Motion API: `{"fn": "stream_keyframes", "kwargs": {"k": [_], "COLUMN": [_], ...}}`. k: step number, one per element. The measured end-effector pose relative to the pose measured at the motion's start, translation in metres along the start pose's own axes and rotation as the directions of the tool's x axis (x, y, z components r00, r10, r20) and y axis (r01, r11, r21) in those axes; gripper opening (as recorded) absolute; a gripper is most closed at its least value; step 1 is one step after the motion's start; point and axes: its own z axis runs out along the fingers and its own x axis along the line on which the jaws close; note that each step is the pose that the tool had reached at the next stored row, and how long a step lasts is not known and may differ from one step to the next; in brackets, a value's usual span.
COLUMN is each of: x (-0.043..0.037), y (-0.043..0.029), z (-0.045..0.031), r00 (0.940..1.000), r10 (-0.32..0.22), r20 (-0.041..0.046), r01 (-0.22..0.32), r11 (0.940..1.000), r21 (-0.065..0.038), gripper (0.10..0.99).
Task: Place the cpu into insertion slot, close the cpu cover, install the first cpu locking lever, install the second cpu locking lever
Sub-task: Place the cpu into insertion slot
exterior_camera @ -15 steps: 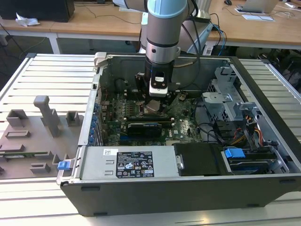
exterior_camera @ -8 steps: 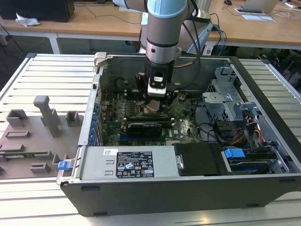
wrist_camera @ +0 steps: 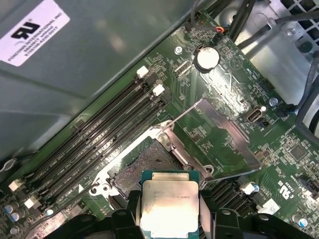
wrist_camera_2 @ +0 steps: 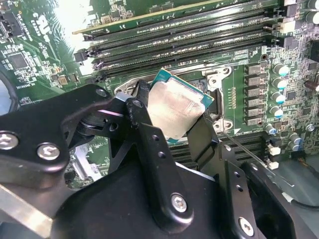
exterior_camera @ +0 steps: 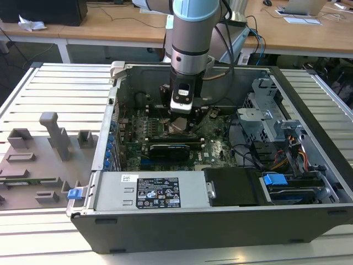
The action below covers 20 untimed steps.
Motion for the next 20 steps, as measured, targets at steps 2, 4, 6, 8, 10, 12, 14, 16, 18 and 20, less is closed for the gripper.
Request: {"fn": "stream_keyframes", "kwargs": {"k": [2,4,6,8,10,12,14,16,18,20], "x": [0.0000,0.0000,0.0000,0.0000,0.0000,0.0000,0.0000,0.0000,0.0000,0.0000], "y": [0.0000,0.0000,0.0000,0.0000,0.0000,0.0000,0.0000,0.0000,0.0000,0.0000], "z": [0.0001,0.0001,0.0002,0.0002,0.0003,0.0003,0.0003,0.0003,0.0004,0.0004], "r00": [0.9998,0.9996,0.9992,0.9987,0.9974,0.9961,0.9951,0.9941,0.9931,0.9910], "r10": [0.018,0.028,0.040,0.050,0.072,0.088,0.099,0.108,0.117,0.134], "r20": [0.0003,0.0005,0.0007,0.0009,0.0013,0.0016,0.0019,0.0022,0.0024,0.0027], "r01": [-0.018,-0.028,-0.040,-0.050,-0.072,-0.088,-0.099,-0.108,-0.117,-0.134], "r11": [0.9998,0.9996,0.9992,0.9987,0.9974,0.9961,0.9951,0.9941,0.9931,0.9910], "r21": [0.000,0.001,0.001,0.001,0.001,0.001,0.002,0.002,0.002,0.002], "gripper": [0.545,0.545,0.545,0.545,0.545,0.545,0.545,0.545,0.545,0.545]}}
